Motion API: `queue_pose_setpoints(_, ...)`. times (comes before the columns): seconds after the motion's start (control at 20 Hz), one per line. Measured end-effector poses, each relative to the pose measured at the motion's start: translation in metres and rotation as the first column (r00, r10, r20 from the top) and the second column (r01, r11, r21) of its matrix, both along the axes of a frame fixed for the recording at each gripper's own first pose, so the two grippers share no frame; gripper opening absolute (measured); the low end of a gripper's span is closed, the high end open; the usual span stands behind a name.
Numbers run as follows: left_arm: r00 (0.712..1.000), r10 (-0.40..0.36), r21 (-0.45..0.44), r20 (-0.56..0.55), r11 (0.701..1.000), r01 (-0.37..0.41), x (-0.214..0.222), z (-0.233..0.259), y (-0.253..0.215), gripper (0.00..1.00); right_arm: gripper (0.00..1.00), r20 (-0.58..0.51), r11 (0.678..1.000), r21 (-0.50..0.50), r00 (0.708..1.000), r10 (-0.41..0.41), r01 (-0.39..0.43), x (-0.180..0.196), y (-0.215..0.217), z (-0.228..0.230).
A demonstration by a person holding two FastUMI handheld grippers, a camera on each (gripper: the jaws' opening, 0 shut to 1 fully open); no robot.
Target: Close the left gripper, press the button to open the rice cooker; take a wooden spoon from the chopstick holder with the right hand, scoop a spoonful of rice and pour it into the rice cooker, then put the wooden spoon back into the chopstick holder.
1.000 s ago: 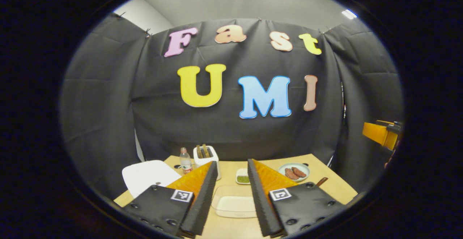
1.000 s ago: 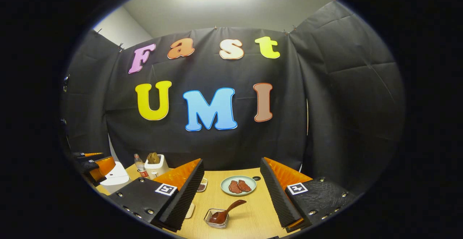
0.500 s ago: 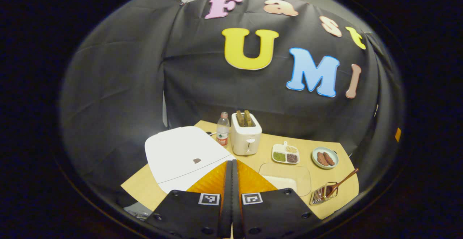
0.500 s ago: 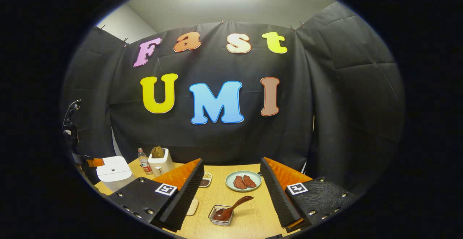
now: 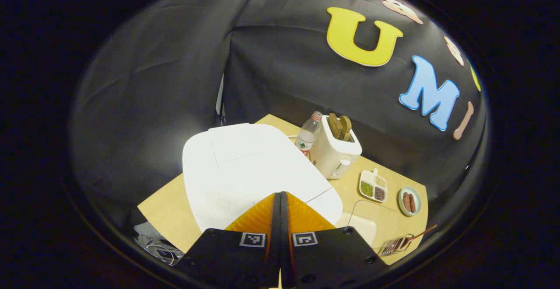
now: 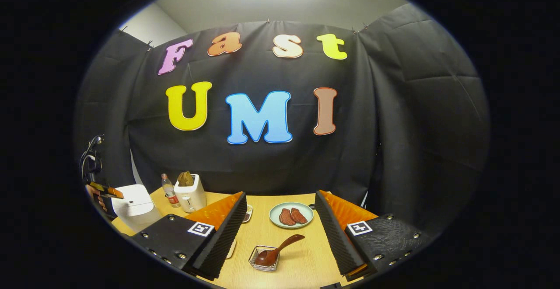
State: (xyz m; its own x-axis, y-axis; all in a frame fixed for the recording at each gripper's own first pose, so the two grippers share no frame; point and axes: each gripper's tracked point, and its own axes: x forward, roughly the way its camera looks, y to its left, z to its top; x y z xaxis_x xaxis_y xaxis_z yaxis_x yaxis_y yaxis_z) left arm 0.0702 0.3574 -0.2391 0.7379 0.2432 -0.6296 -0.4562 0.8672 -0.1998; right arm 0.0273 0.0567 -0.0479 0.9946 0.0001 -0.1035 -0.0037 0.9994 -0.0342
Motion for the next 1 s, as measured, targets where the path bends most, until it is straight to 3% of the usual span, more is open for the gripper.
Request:
queue_pose_setpoints(0.25, 0.996, -0.003, 0.024, -0.085, 1.0, 0.005, 0.01, -0.035, 0.005, 0.09, 0.95, -0.015, 1.0, -0.016, 1.0, -0.024, 0.024, 0.007, -0.006, -0.004)
queue_pose_setpoints(0.4, 0.998, 0.002, 0.092, -0.069, 0.996, 0.004, 0.017, -0.023, 0.009, 0.09, 0.95, -0.018, 1.0, -0.007, 0.999, -0.027, 0.027, 0.008, -0.005, -0.004)
queue_pose_setpoints(0.5, 1.0, 0.005, 0.207, -0.009, 0.978, -0.003, 0.02, 0.009, 0.016, 0.09, 0.95, -0.013, 1.0, -0.016, 1.0, -0.018, 0.018, 0.009, -0.003, -0.003)
queue_pose_setpoints(0.65, 0.985, 0.002, 0.357, 0.175, 0.932, -0.065, 0.022, 0.096, 0.016, 0.09, 0.95, -0.005, 1.0, -0.014, 1.0, 0.002, -0.002, 0.01, 0.001, -0.001)
queue_pose_setpoints(0.7, 0.973, -0.021, 0.354, 0.23, 0.933, -0.063, 0.02, 0.117, 0.004, 0.19, 0.95, -0.002, 1.0, -0.008, 1.0, 0.009, -0.009, 0.01, 0.002, 0.0)
queue_pose_setpoints(0.85, 0.933, -0.071, 0.389, 0.352, 0.918, -0.077, -0.003, 0.174, -0.027, 0.98, 0.95, 0.013, 0.999, 0.009, 0.999, 0.037, -0.037, 0.009, 0.008, 0.003)
queue_pose_setpoints(1.0, 0.89, -0.151, 0.423, 0.43, 0.905, -0.051, -0.025, 0.205, -0.068, 0.99, 0.95, 0.018, 0.998, 0.016, 0.998, 0.065, -0.065, 0.007, 0.011, 0.0)
